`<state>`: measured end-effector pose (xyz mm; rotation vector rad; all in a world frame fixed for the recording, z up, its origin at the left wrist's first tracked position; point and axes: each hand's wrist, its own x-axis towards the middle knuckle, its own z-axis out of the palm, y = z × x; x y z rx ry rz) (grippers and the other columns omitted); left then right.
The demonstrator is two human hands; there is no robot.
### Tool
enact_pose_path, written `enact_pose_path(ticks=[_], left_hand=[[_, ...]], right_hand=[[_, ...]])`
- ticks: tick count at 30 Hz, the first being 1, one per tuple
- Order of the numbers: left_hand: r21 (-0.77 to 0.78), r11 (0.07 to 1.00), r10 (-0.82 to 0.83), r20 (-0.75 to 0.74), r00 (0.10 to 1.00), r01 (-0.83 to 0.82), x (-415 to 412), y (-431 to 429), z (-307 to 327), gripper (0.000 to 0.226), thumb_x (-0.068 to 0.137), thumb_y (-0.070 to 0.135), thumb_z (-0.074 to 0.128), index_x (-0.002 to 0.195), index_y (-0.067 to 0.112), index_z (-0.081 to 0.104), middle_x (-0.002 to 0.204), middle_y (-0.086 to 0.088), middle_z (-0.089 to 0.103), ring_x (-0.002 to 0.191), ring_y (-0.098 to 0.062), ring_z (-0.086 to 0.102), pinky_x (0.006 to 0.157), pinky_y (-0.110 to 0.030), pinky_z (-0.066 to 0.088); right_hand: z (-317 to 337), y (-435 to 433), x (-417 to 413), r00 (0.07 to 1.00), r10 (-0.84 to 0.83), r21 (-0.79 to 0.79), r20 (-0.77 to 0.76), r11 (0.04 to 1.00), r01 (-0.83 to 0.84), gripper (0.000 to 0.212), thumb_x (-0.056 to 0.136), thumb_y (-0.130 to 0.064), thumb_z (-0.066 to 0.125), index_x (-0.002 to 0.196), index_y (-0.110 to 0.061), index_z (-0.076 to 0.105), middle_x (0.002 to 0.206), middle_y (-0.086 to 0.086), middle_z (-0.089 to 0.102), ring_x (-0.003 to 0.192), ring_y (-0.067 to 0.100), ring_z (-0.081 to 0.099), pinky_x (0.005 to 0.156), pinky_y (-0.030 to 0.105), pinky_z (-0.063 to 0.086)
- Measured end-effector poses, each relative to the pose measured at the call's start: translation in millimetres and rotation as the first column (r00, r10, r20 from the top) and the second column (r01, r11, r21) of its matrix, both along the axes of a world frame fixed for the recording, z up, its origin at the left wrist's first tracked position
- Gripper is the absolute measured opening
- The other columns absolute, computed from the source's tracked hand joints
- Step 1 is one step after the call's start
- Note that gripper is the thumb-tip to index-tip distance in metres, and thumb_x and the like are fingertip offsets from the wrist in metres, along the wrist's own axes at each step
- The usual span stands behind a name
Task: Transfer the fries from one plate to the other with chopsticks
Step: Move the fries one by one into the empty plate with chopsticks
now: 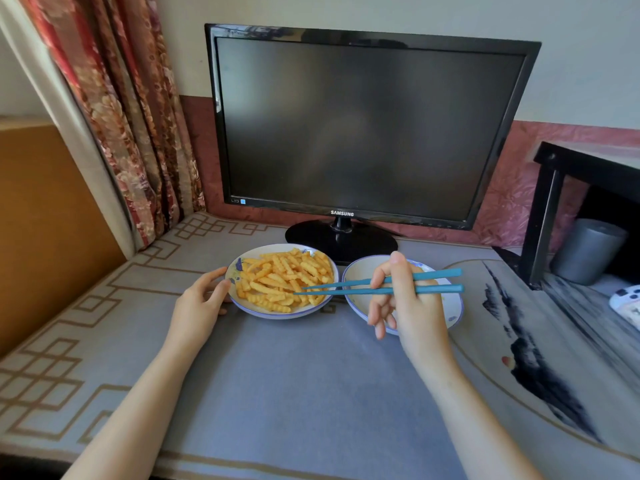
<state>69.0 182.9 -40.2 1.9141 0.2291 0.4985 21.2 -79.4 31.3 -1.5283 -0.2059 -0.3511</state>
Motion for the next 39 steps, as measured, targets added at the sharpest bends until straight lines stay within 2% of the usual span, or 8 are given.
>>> enact_pose_path(ticks=[3, 6, 11, 20, 27, 30, 34, 39], left_hand=[[0.004, 1.000, 0.003, 0.005, 1.000, -0.003, -0.1, -0.7, 0.7, 0.029, 0.097, 0.015, 0.048, 0.125, 0.013, 0.058, 0.094, -0.004, 0.066, 0.067, -0.005, 0.058, 0.051, -0.002, 0.042], [-0.006, 1.000, -0.002, 0.007, 1.000, 0.002, -0.3, -1.0, 0.3, 0.029, 0.097, 0.016, 0.048, 0.124, 0.014, 0.058, 0.091, -0.001, 0.066, 0.068, -0.005, 0.058, 0.050, -0.003, 0.043], [-0.013, 1.000, -0.012, -0.001, 1.000, 0.012, 0.6, 0.1, -0.9, 0.029, 0.097, 0.016, 0.048, 0.124, 0.014, 0.058, 0.085, 0.008, 0.064, 0.071, -0.003, 0.060, 0.051, -0.003, 0.045], [-0.005, 1.000, -0.006, -0.005, 1.000, 0.006, 1.3, 0.4, -1.4, 0.030, 0.097, 0.017, 0.048, 0.126, 0.015, 0.058, 0.086, 0.009, 0.063, 0.070, -0.005, 0.059, 0.050, -0.002, 0.043], [0.008, 1.000, -0.005, 0.001, 1.000, 0.005, 1.3, 1.3, -1.9, 0.030, 0.097, 0.016, 0.048, 0.126, 0.014, 0.057, 0.094, 0.000, 0.065, 0.070, -0.006, 0.058, 0.051, -0.002, 0.044], [0.003, 1.000, -0.006, 0.004, 1.000, 0.006, 2.1, 2.3, -3.1, 0.031, 0.097, 0.016, 0.048, 0.126, 0.013, 0.058, 0.094, -0.001, 0.067, 0.072, -0.006, 0.060, 0.052, -0.003, 0.045], [-0.002, 1.000, -0.007, 0.006, 1.000, 0.007, 2.2, 2.3, -3.5, 0.030, 0.097, 0.016, 0.048, 0.125, 0.014, 0.058, 0.094, -0.003, 0.067, 0.070, -0.007, 0.060, 0.052, -0.003, 0.044], [0.001, 1.000, -0.003, 0.006, 1.000, 0.003, 2.9, 2.3, -3.7, 0.030, 0.097, 0.016, 0.048, 0.125, 0.014, 0.058, 0.094, -0.004, 0.067, 0.070, -0.007, 0.060, 0.052, -0.003, 0.044]], right_hand=[[-3.7, 2.7, 0.5, 1.000, -0.015, -0.001, -0.015, 1.000, 0.015, 0.046, 0.103, -0.027, 0.034, 0.065, -0.006, 0.051, 0.044, 0.015, 0.049, 0.029, 0.016, 0.043, 0.033, 0.014, 0.029], [-3.4, -0.6, -0.4, 0.996, -0.079, 0.047, -0.030, 0.996, 0.081, 0.047, 0.103, -0.027, 0.033, 0.062, -0.009, 0.049, 0.040, 0.009, 0.050, 0.031, 0.023, 0.042, 0.035, 0.016, 0.029], [5.5, -21.4, -3.7, 0.983, -0.185, 0.119, -0.001, 0.976, 0.183, 0.047, 0.103, -0.030, 0.031, 0.066, -0.006, 0.048, 0.039, 0.012, 0.049, 0.030, 0.023, 0.040, 0.039, 0.025, 0.026], [14.6, -72.3, -0.4, 0.924, -0.380, 0.123, 0.029, 0.919, 0.374, 0.045, 0.103, -0.031, 0.030, 0.066, -0.011, 0.047, 0.036, 0.006, 0.049, 0.028, 0.019, 0.039, 0.034, 0.019, 0.025], [1.3, -80.2, 6.1, 0.931, -0.363, -0.017, 0.041, 0.931, 0.364, 0.043, 0.103, -0.028, 0.032, 0.068, -0.010, 0.049, 0.040, 0.010, 0.051, 0.029, 0.021, 0.040, 0.036, 0.020, 0.029], [-0.1, -76.2, 5.3, 0.935, -0.349, -0.024, 0.063, 0.936, 0.351, 0.042, 0.102, -0.029, 0.033, 0.067, -0.012, 0.051, 0.044, 0.015, 0.052, 0.032, 0.025, 0.041, 0.037, 0.019, 0.030], [6.0, -63.3, 0.6, 0.938, -0.331, -0.011, 0.105, 0.942, 0.334, 0.040, 0.102, -0.025, 0.033, 0.068, -0.013, 0.050, 0.042, 0.011, 0.051, 0.033, 0.023, 0.039, 0.037, 0.020, 0.031], [13.6, -32.0, -6.5, 0.972, -0.211, 0.035, 0.105, 0.977, 0.208, 0.043, 0.103, -0.028, 0.033, 0.068, -0.010, 0.050, 0.043, 0.013, 0.051, 0.032, 0.021, 0.038, 0.039, 0.020, 0.033]])
